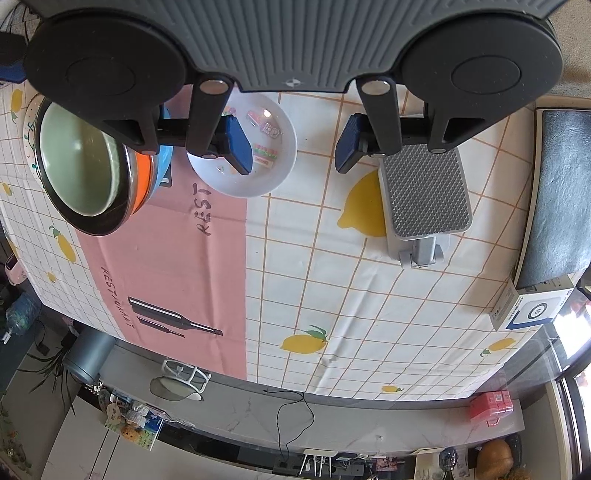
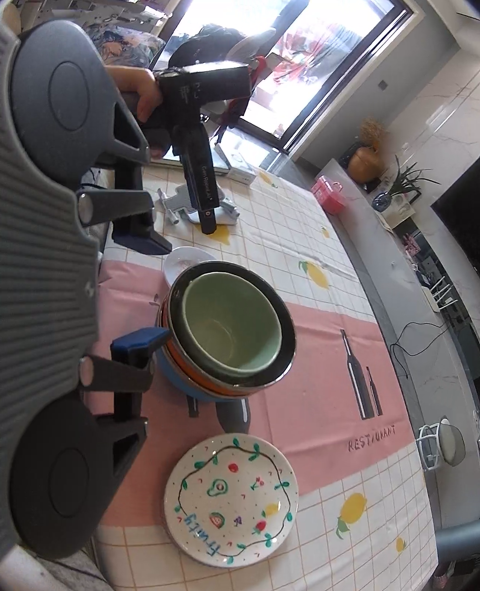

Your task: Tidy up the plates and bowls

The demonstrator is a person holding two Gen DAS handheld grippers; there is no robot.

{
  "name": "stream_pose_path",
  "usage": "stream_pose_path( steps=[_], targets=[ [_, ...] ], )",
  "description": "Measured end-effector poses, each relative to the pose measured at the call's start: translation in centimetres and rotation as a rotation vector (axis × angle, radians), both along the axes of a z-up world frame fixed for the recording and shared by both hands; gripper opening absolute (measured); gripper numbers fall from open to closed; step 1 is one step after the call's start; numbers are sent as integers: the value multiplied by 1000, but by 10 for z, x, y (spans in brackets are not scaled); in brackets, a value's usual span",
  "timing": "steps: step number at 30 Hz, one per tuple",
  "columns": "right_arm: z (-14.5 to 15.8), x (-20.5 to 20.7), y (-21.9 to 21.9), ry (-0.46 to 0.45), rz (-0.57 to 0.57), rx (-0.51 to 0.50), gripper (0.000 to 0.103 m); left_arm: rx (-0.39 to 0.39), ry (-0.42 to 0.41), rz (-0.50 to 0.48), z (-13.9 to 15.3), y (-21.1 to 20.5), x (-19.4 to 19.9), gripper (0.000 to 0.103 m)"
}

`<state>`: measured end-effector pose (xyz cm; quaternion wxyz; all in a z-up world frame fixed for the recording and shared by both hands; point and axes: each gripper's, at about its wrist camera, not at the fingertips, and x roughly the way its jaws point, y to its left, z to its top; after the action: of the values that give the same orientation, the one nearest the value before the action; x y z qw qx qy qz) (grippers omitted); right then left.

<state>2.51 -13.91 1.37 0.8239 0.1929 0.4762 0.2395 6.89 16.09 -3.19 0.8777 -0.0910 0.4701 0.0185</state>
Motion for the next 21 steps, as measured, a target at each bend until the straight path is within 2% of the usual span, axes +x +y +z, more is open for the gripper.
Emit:
stream_pose_path(
  steps=[5,6,7,9,12,15,21],
  targets=[
    [-17,19,46,106,62,-66,45,-54,18,-3,-5,7,3,61],
    [-19,21,50,125,62,-62,42,-72,27,5,-7,10,4,60],
    [-24,23,53,150,52,-43,33,-91,33,11,-8,13,5,58],
    [-33,27,57,191,16,-35,24,-136,45,20,-13,18,7,57],
    [-43,32,68,217,-1,-62,23,-208,62,28,-21,25,11,53],
    [-54,39,74,242,-6,-83,23,-201,69,53,-24,25,13,52],
    [-68,53,71,272,-50,-106,21,-185,66,23,-22,18,13,52]
  ],
)
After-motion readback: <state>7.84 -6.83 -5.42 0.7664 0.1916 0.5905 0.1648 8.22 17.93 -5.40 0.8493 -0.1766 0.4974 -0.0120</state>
